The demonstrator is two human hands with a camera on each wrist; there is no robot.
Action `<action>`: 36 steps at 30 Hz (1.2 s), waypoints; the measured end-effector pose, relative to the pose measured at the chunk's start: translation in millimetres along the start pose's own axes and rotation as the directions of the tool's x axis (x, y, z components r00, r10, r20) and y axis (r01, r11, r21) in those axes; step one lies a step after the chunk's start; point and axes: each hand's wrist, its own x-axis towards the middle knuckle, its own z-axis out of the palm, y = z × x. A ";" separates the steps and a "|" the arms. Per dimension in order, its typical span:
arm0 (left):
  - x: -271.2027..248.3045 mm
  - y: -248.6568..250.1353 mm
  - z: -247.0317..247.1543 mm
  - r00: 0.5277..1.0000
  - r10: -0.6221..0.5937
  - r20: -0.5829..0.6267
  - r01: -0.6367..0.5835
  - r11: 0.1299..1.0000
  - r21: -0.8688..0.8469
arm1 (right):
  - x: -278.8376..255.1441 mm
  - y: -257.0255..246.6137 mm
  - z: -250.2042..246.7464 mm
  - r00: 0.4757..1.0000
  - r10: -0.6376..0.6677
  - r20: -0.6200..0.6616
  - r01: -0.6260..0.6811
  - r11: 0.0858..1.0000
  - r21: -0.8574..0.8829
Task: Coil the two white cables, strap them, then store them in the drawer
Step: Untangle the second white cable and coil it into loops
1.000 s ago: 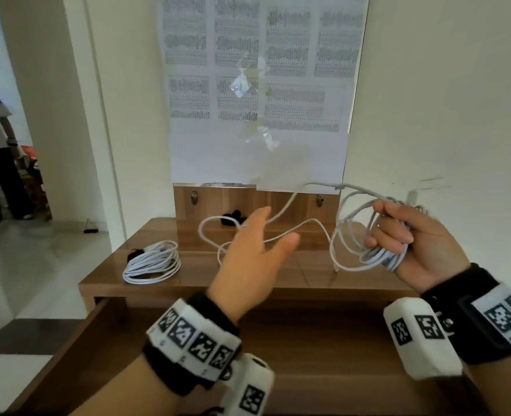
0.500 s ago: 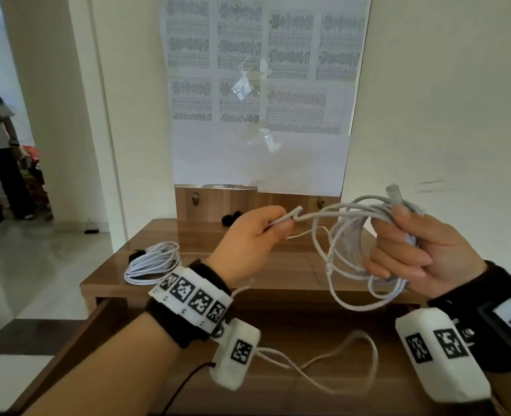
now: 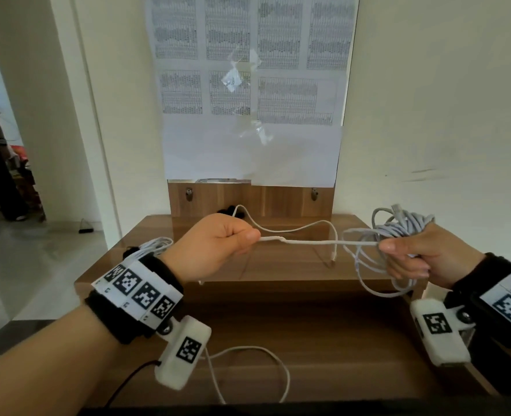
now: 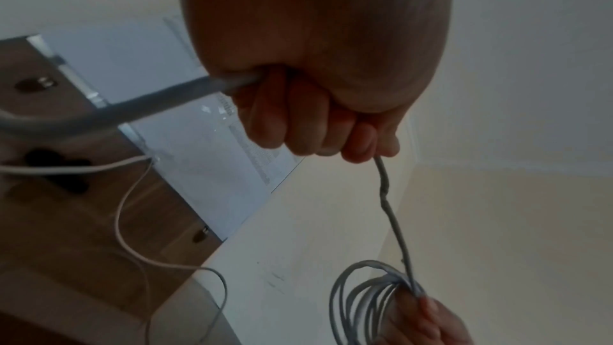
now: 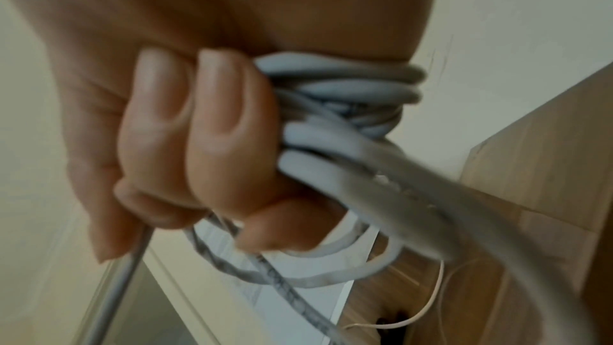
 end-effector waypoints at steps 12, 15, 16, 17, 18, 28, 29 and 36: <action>-23.9 -22.1 11.3 0.899 -0.399 0.179 0.438 0.804 -0.403 | 9.9 14.5 -2.2 0.911 0.060 -0.408 0.144 0.880 0.452; -28.8 -31.1 20.0 0.903 -0.430 -0.015 0.424 0.884 0.195 | 11.5 8.6 0.0 0.857 0.249 -0.452 0.142 0.729 0.670; -29.2 -28.6 25.6 0.914 -0.406 -0.018 0.383 0.844 0.375 | 13.8 7.7 4.2 0.840 0.290 -0.460 0.152 0.688 0.710; -27.7 -22.9 32.2 0.921 -0.389 0.014 0.333 0.805 0.491 | 18.3 7.8 9.3 0.822 0.306 -0.481 0.177 0.665 0.726; -24.5 -14.3 38.6 0.923 -0.380 0.070 0.273 0.771 0.576 | 23.5 7.5 15.5 0.805 0.292 -0.516 0.207 0.677 0.706; 35.2 78.7 54.8 0.913 -0.089 0.397 -0.209 0.735 0.645 | 49.8 -3.6 95.7 0.859 0.013 -0.513 -0.038 0.999 -0.039; 41.4 78.7 54.2 0.941 -0.043 0.335 -0.193 0.746 0.638 | 50.4 -6.9 101.2 0.858 0.062 -0.510 -0.111 0.992 -0.066; 54.1 60.1 41.5 0.993 0.020 -0.116 0.032 0.901 0.433 | 37.8 -15.5 105.1 0.988 0.153 -0.023 -0.109 0.792 0.601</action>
